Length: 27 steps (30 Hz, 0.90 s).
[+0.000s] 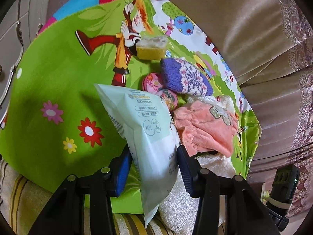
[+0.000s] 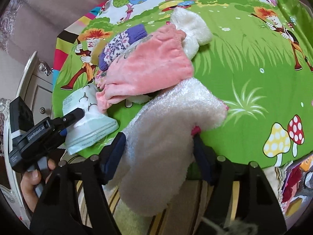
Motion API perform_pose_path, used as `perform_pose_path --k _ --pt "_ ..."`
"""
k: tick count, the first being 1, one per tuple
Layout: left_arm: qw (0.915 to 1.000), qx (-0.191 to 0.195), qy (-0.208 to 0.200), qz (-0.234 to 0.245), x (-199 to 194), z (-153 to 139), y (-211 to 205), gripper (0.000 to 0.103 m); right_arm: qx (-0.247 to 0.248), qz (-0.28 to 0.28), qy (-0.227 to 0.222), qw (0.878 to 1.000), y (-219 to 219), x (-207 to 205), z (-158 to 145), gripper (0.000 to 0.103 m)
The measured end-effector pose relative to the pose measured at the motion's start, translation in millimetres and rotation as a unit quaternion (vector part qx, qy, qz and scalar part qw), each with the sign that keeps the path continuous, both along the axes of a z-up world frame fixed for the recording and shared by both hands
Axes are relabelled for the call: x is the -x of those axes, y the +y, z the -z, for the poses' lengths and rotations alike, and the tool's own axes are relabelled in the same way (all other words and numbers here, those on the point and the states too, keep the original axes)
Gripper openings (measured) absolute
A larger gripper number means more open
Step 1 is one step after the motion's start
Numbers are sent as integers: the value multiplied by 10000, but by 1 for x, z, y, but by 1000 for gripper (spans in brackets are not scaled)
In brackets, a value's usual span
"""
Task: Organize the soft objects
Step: 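Grasp the white printed bag with the left tool while the right tool grasps the white fluffy plush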
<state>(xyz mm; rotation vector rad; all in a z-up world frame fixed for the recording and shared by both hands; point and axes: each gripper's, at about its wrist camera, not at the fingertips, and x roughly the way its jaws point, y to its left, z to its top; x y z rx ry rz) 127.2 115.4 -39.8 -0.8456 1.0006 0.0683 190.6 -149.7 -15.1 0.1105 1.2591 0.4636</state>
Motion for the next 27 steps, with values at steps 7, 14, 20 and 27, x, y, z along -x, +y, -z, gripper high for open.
perform_pose_path --k 7,14,20,27 --pt "9991 306 286 -3 -4 14 1 52 38 34 220 9997 16 -14 19 73" --pt "9984 481 288 -13 -5 24 3 50 -169 -175 -10 9997 19 -8 19 48" --pt "9991 402 79 -76 10 11 4 47 -374 -213 -85 9990 8 3 9 43" --pt "9986 327 -149 -394 34 -9 12 47 -687 -144 -277 9971 -14 20 -15 42"
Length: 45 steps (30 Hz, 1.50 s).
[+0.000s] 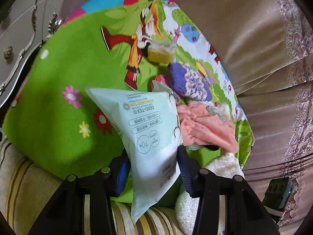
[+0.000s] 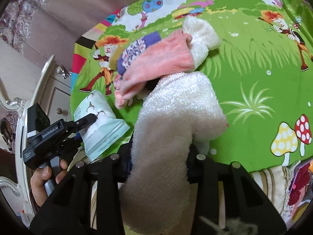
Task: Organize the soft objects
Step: 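Grasp the white printed bag with the left tool while the right tool grasps the white fluffy plush, then carry the white bag and fluffy plush into the box and open both tools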
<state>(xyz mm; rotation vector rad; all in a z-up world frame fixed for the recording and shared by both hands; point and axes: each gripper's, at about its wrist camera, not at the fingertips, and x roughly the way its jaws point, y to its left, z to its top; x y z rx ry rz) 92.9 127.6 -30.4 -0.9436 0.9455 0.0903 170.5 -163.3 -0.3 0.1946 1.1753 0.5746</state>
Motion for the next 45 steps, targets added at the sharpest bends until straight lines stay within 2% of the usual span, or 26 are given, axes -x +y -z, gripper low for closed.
perform_pose_path --k 13,30,37,45 --pt "9984 -238 -438 261 9 -41 -38 47 -290 422 -461 9976 -62 26 -34 42" --pt "9908 -124 -610 1202 -9 -60 -126 47 79 1523 -1120 9819 -181 51 -70 42" --pt "9828 -103 -670 1720 -16 -62 -180 47 450 1938 -1298 9714 -220 64 -75 42" --pt "9685 -54 -700 2390 -24 -64 -244 47 1113 2406 -1372 9544 -265 82 -68 42"
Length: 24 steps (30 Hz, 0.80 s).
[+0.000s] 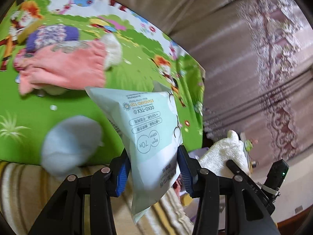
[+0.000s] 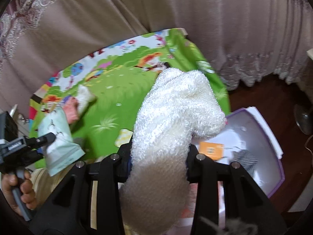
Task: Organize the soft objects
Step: 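Carry the white bag and fluffy plush into the box and open both tools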
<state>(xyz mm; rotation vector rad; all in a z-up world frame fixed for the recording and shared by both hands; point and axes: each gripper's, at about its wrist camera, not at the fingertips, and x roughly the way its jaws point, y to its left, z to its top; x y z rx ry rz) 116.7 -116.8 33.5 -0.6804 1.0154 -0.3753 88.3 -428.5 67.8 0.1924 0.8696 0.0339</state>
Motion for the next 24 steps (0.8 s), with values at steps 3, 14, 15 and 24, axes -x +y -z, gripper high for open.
perform_pose_path --k 3,14,15,24 --pt "9996 4 18 268 -3 -1 -24 47 154 162 33 9997 -13 7 3 42" --pt "9929 -36 80 1189 -3 1 -100 47 1018 716 86 9922 -43 25 11 42" --pt "9919 -52 93 1264 -3 2 -106 47 1043 743 98 9917 -44 26 12 42" --pt "9839 -98 130 1779 1 2 -140 48 1238 1078 259 9861 -64 32 20 49"
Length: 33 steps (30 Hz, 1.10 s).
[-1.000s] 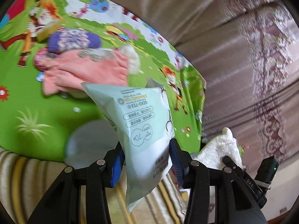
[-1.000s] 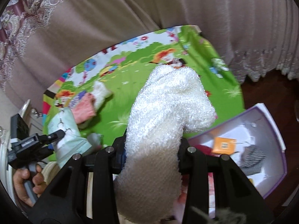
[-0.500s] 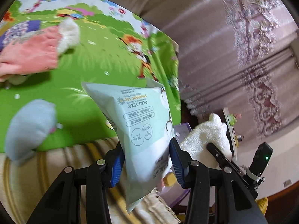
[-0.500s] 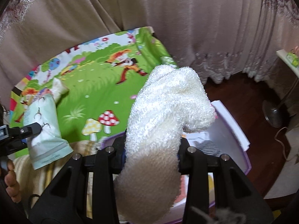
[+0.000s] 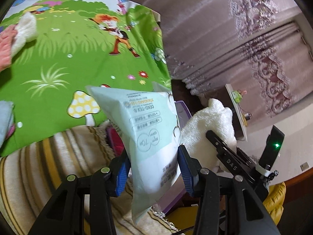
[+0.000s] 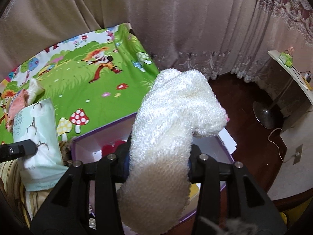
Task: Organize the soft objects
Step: 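Carry the white bag and fluffy plush into the box and open both tools, then move the left tool to the pile and grasp the light blue plush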
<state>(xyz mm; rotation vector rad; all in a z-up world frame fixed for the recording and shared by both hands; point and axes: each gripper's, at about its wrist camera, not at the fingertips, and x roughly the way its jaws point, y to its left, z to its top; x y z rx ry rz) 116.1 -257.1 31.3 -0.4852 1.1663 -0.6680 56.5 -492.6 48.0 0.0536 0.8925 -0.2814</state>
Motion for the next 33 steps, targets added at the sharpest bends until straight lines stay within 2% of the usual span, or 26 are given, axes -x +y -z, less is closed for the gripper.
perform_pose_path --k 2,6,11,33 --pt "10000 26 3 74 -2 0 -6 49 44 87 19 10000 -3 0 1 52" --pt "9996 97 35 271 -2 1 -14 56 108 221 38 9997 -7 1 1 61" --pt "9995 83 42 297 0 2 -15 57 100 284 -22 9995 -9 2 -1 70" --pt "9999 31 19 -103 -4 1 20 57 199 159 -48 9997 8 -2 -6 75"
